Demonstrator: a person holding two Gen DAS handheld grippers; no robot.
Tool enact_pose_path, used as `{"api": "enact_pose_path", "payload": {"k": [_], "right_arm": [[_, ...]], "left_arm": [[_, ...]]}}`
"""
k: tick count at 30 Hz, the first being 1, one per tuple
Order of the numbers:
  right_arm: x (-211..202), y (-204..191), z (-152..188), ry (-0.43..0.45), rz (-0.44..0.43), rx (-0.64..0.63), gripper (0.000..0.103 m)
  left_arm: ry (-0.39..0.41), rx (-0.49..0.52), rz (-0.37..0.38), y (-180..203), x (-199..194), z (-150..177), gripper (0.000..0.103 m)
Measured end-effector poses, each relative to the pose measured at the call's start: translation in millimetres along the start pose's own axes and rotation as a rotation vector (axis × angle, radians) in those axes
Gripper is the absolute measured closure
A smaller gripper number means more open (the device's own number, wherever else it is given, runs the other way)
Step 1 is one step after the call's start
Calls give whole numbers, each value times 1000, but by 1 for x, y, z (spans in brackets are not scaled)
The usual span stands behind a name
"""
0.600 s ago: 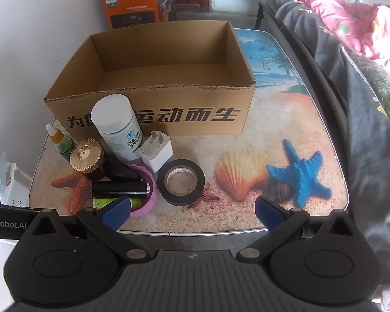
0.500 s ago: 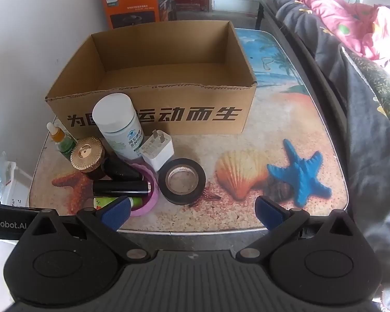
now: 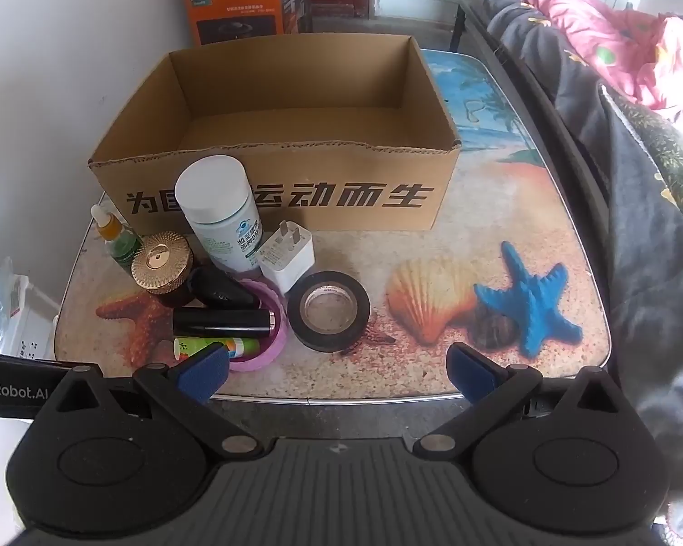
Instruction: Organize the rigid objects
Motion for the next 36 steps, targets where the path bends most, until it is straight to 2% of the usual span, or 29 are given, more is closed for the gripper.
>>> {"api": "enact_pose_path", "payload": {"k": [36], "right_arm": [[-2, 0, 8, -26, -1, 2, 0]], "left_arm": [[-12, 9, -13, -4, -4, 5, 0]]}}
Point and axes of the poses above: each gripper's, at about its wrist camera, not at the fingertips, and x roughly the way its jaws point, y to its right, z to its underside, the point moved 6 cm from there along x, roughly the way its jaws point, and after that the axes turned 15 degrees about z, right-handed, at the moved point
